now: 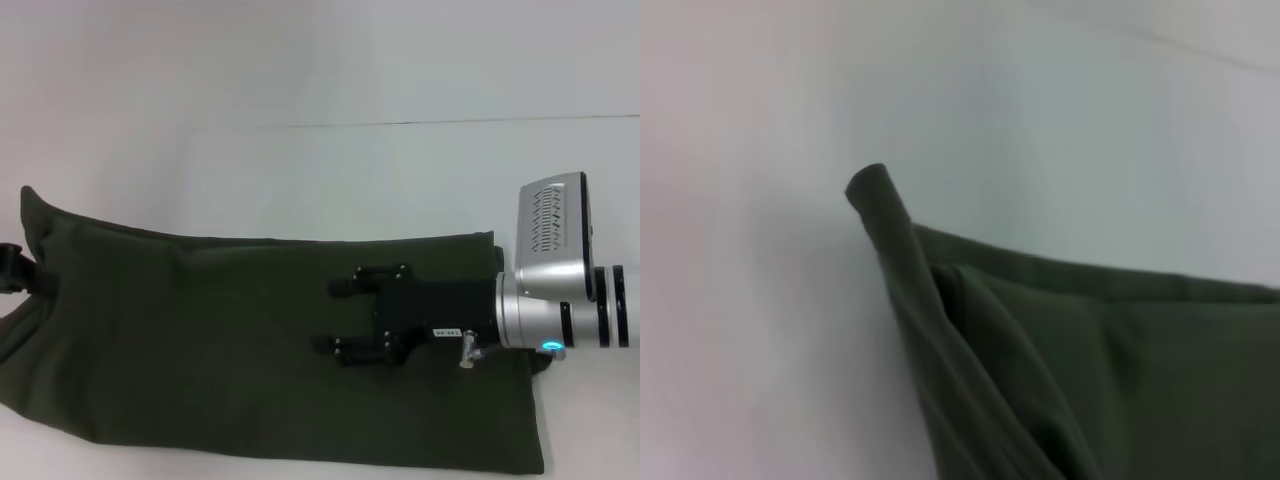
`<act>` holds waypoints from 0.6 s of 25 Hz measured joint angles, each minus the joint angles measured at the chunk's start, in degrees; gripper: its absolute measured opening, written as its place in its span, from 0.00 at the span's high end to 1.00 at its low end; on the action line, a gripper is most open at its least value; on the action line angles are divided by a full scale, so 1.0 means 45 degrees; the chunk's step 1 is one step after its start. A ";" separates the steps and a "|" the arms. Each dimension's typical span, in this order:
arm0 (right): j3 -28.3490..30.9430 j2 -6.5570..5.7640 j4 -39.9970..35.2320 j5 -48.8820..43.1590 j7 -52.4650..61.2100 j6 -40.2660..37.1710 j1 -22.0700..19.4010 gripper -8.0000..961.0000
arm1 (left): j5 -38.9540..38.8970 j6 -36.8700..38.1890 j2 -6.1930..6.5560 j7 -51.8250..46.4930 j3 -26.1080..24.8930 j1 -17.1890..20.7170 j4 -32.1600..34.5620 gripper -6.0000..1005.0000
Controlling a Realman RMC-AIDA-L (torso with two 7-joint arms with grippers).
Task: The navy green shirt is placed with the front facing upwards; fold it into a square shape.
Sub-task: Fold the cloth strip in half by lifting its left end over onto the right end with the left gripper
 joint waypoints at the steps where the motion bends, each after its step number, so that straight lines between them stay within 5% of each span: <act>1: 0.0001 0.0004 0.0100 0.0043 -0.0143 0.0016 0.0030 0.19 | -0.0190 0.0166 0.0013 0.0001 -0.0041 0.0016 0.0036 0.97; 15: 0.0000 0.0036 0.1697 0.1103 -0.2588 0.0473 0.0140 0.19 | -0.2807 0.1839 0.0027 -0.0420 -0.0703 0.0123 -0.0095 0.97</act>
